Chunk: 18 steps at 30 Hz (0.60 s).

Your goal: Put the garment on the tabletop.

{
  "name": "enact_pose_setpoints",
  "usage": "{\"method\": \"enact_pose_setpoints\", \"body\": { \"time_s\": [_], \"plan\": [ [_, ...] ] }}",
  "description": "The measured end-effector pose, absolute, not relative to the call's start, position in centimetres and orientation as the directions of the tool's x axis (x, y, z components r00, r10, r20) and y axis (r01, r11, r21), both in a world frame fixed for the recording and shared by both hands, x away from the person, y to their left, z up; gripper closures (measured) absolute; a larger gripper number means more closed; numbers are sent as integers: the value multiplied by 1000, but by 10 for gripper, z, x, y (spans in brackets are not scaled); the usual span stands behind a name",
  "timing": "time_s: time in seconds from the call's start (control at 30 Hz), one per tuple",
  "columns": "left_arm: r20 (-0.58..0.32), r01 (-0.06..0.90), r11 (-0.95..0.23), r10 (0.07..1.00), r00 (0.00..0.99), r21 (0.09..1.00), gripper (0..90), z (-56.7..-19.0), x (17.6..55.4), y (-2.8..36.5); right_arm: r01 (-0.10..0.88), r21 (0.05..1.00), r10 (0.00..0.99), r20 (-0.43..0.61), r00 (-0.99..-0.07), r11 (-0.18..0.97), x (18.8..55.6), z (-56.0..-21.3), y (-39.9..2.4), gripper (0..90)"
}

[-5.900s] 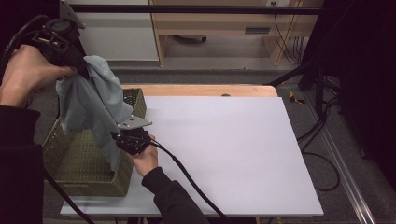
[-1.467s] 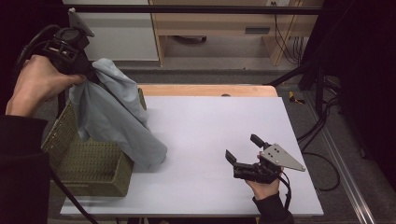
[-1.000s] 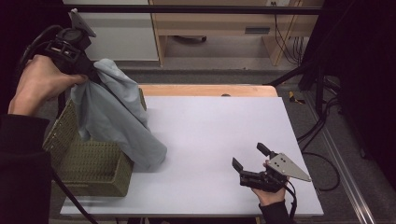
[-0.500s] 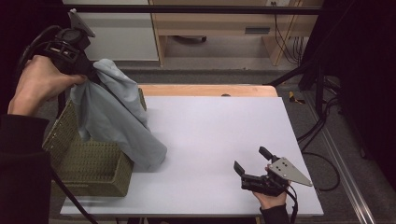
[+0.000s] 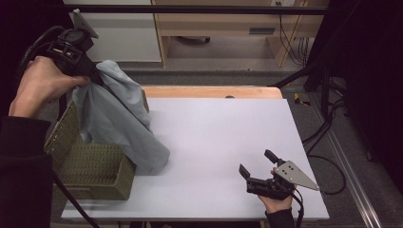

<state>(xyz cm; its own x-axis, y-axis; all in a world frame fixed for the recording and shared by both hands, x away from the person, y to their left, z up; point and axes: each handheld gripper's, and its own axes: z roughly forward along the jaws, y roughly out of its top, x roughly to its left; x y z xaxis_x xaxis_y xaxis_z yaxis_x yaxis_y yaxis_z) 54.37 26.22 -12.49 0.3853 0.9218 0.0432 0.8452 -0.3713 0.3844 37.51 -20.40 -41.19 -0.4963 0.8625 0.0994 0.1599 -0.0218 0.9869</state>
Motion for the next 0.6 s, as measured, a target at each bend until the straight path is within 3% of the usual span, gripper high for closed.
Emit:
{"method": "enact_pose_setpoints", "body": {
  "time_s": [0.6],
  "plan": [
    [53, 817, -436, 891, 451, 376, 780, -120, 538, 227, 167, 986, 856, 102, -507, -19, 375, -412, -204, 7]
  ]
}}
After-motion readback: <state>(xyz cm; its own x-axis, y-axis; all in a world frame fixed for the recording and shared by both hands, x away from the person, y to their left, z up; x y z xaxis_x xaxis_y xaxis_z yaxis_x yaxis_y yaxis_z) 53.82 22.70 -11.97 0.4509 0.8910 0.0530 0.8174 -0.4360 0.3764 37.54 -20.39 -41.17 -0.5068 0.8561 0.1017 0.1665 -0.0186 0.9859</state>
